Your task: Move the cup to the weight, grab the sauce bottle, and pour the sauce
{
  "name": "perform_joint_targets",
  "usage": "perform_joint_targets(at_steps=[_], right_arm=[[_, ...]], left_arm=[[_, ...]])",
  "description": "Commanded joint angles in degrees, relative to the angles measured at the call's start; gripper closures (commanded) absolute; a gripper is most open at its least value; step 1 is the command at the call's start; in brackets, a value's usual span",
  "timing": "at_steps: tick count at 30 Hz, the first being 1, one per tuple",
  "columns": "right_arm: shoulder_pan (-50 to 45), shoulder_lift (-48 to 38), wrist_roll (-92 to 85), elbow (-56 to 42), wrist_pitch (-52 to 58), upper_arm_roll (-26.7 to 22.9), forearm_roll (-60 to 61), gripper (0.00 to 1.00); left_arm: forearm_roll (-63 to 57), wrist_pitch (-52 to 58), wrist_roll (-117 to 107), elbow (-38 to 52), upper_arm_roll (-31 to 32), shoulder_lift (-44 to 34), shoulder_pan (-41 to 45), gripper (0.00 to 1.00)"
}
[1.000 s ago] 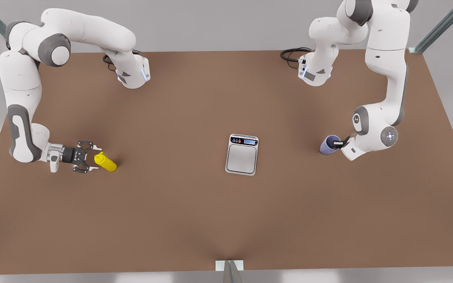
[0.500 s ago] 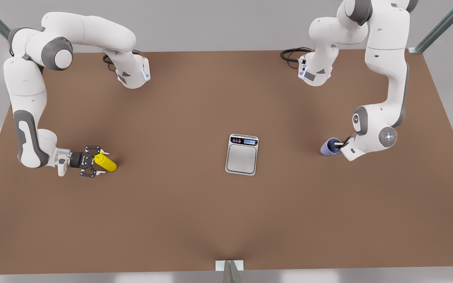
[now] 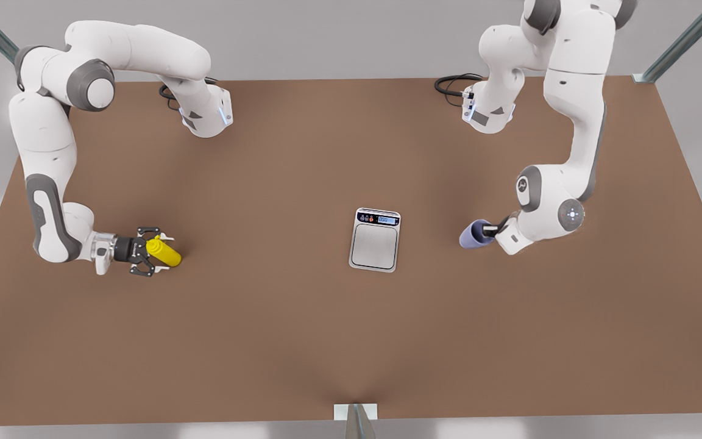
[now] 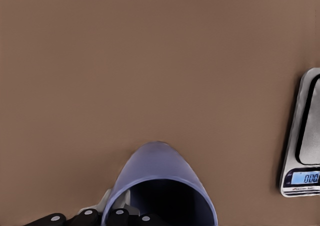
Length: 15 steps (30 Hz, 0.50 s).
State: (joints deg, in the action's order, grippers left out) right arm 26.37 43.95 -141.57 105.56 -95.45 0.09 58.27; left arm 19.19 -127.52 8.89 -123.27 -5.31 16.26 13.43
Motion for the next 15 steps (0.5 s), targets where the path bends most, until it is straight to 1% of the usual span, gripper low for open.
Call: perform_joint_targets(at_steps=[1, 4, 6, 7, 8, 11, 15], right_arm=[[0.0, 0.0, -0.02, 0.0, 0.0, 0.0, 0.0, 0.0], [0.09, 0.0, -0.02, -0.09, 0.18, 0.0, 0.0, 0.0], [0.09, 0.0, -0.02, -0.18, 0.18, 0.0, 0.0, 0.13], [0.09, 0.0, 0.07, -0.18, 0.18, 0.0, 0.0, 0.14], [0.09, 0.0, 0.07, -0.18, 0.18, 0.0, 0.09, 0.17], [0.09, 0.0, 0.07, -0.26, 0.09, 0.0, 0.09, 0.29], [0.09, 0.35, 0.07, -0.26, 0.09, 0.09, 0.18, 0.35]], left_arm=[[7.88, 0.08, -0.45, 0.14, 0.03, 0.0, 0.54, 0.79], [8.94, -0.1, -5.55, 1.55, 0.03, 0.26, 4.32, 0.79], [10.17, -0.36, -8.18, 2.78, 0.3, 0.88, 6.51, 0.79], [10.26, -0.36, -9.68, 3.39, 0.38, 1.23, 7.57, 0.79], [10.26, -0.36, -10.91, 3.66, 0.47, 1.23, 7.92, 0.79], [10.96, -0.36, -13.99, 4.71, 0.56, 1.32, 10.38, 0.79], [11.93, -0.36, -18.99, 7.52, 0.56, 2.37, 14.07, 0.79]])
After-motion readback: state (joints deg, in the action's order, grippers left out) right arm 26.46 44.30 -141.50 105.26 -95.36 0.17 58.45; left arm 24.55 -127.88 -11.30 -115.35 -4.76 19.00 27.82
